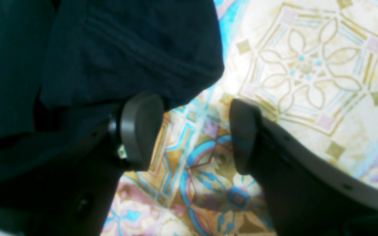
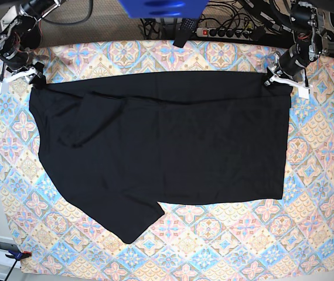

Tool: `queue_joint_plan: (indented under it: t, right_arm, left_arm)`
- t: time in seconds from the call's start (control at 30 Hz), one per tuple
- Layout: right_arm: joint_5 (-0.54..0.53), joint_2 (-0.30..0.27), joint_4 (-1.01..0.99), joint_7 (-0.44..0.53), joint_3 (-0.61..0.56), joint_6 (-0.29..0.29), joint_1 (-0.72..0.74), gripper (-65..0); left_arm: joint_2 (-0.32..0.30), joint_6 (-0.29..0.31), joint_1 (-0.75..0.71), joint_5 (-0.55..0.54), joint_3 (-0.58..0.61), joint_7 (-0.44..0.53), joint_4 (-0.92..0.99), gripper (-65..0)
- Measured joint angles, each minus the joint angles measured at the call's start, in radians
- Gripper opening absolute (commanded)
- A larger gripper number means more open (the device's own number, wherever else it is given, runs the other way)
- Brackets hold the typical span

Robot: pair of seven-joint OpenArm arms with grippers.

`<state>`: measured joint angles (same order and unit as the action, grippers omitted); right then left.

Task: Fold the T-shirt properly
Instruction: 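Drag the held shirt edge with both grippers toward the robot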

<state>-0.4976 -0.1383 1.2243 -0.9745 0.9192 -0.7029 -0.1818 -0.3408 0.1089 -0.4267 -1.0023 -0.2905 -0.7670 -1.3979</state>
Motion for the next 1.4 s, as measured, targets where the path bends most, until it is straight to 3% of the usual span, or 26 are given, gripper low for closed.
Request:
queue_joint_plan:
  t: [0.3, 0.5, 0.57, 0.73, 1.0, 1.4]
  right_arm:
    - [0.004, 0.005, -0.010, 0.002, -0.090, 0.007, 0.062, -29.0]
    - [0.000, 0.021, -0.013, 0.016, -0.089, 0.007, 0.066, -30.5]
    - [0.003, 0.021, -0.013, 0.012, -0.089, 0.007, 0.067, -37.6]
    - [0.018, 0.024, -0.013, -0.008, -0.084, 0.008, 0.065, -64.5]
    - [0.019, 0.029, -0.013, -0.044, 0.062, -0.004, 0.043, -64.7]
    - [-0.012, 0.005, -0.010, -0.021, 0.077, -0.012, -0.060, -64.7]
  left_arm:
    - [0.000, 0.000, 0.000, 0.000, 0.000, -0.001, 0.000, -65.0]
    - [0.000, 0.000, 0.000, 0.000, 0.000, 0.001, 0.000, -65.0]
    - [0.000, 0.000, 0.000, 0.000, 0.000, -0.003, 0.000, -65.0]
    - [0.000, 0.000, 0.000, 0.000, 0.000, -0.002, 0.000, -65.0]
    - [0.000, 0.000, 0.000, 0.000, 0.000, -0.003, -0.001, -65.0]
    - [-0.010, 0.021, -0.056, -0.024, 0.009, -0.004, -0.010, -65.0]
